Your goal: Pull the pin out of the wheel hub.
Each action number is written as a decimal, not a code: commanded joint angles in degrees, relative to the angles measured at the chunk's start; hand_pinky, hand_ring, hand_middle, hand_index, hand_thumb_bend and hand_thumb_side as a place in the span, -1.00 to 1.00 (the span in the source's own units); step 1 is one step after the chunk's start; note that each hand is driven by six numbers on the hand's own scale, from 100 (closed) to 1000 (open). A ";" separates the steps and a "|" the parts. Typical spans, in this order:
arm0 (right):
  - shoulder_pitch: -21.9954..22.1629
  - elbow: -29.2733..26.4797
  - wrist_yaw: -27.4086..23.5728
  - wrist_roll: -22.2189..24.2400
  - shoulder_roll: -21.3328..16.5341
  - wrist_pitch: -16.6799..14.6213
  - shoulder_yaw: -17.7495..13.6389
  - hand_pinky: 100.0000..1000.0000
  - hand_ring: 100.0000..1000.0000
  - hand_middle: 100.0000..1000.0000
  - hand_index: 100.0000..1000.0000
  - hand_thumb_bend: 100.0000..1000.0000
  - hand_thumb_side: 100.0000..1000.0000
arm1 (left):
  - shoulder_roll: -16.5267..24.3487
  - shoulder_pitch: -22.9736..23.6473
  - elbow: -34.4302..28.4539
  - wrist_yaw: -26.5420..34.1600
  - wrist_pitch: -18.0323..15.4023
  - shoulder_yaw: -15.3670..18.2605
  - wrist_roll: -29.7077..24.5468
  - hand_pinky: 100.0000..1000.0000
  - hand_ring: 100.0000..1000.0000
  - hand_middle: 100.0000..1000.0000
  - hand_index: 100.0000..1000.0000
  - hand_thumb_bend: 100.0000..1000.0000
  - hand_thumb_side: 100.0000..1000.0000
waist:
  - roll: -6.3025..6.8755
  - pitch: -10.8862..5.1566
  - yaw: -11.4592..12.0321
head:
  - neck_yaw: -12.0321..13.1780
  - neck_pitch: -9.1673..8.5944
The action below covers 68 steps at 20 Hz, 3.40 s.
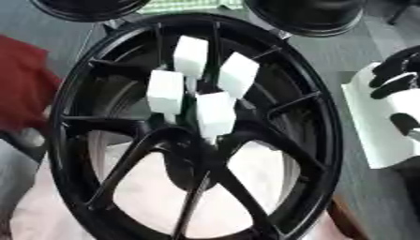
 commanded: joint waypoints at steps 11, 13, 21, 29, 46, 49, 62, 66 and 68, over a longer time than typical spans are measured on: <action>-15.75 -0.68 -17.92 12.35 -4.91 0.14 1.85 0.68 0.64 0.42 0.56 -1.00 -0.79 | 1.63 -0.86 -0.98 0.08 0.13 -0.66 -0.79 0.57 0.51 0.26 0.74 -0.94 0.62 | -0.58 -1.31 1.75 | -2.75 -1.21; -18.19 -0.68 -19.59 14.72 -4.42 0.58 2.61 0.68 0.65 0.43 0.57 -1.00 -0.78 | 1.64 -0.94 -0.96 0.15 0.16 -0.75 -0.88 0.57 0.51 0.26 0.74 -0.94 0.63 | -0.73 -1.26 2.27 | -3.21 -1.36; -25.88 -0.68 -21.95 23.14 -1.76 2.21 6.10 0.71 0.70 0.49 0.64 -0.76 -0.76 | 1.59 -1.75 -1.11 0.38 0.32 -1.10 -1.20 0.57 0.51 0.26 0.74 -0.94 0.63 | -1.75 -0.78 4.65 | -4.94 -2.16; -30.36 -0.68 -21.97 29.59 1.32 5.11 9.38 0.73 0.74 0.51 0.66 -0.68 -0.80 | 1.27 -2.07 -1.22 0.54 0.45 -1.03 -1.08 0.57 0.51 0.26 0.74 -0.93 0.64 | -2.47 -0.43 6.81 | -6.13 -3.04; -36.34 -0.68 -20.20 32.91 6.46 9.87 13.40 0.74 0.78 0.55 0.68 -0.70 -1.00 | 0.91 -2.69 -1.40 0.73 0.70 -1.08 -1.06 0.57 0.51 0.25 0.73 -0.93 0.66 | -2.73 1.26 8.89 | -9.38 -2.04; -36.65 -0.68 -19.41 32.54 6.81 10.65 13.40 0.74 0.79 0.56 0.70 -0.67 -1.00 | 0.81 -3.02 -1.50 0.77 0.73 -1.17 -1.15 0.57 0.50 0.25 0.73 -0.93 0.66 | -2.83 1.70 9.43 | -9.59 -2.24; -37.77 -0.68 -16.35 31.41 7.77 12.73 13.10 0.74 0.78 0.57 0.72 -0.43 -1.00 | 1.00 -3.21 -1.49 0.84 0.86 -1.21 -1.14 0.57 0.49 0.25 0.73 -0.93 0.68 | -3.73 2.70 10.79 | -9.51 -2.79; -37.74 -0.68 -14.83 31.74 8.04 13.42 13.31 0.74 0.78 0.56 0.72 -0.37 -1.00 | 1.04 -3.15 -1.44 0.86 0.88 -1.18 -1.14 0.56 0.49 0.25 0.73 -0.92 0.69 | -4.16 2.90 11.12 | -9.55 -2.87; -37.57 -0.68 -14.10 31.81 8.20 13.69 13.41 0.74 0.78 0.55 0.72 -0.37 -1.00 | 1.09 -3.13 -1.45 0.86 0.87 -1.15 -1.10 0.56 0.49 0.25 0.73 -0.92 0.69 | -4.33 3.02 11.28 | -9.52 -2.80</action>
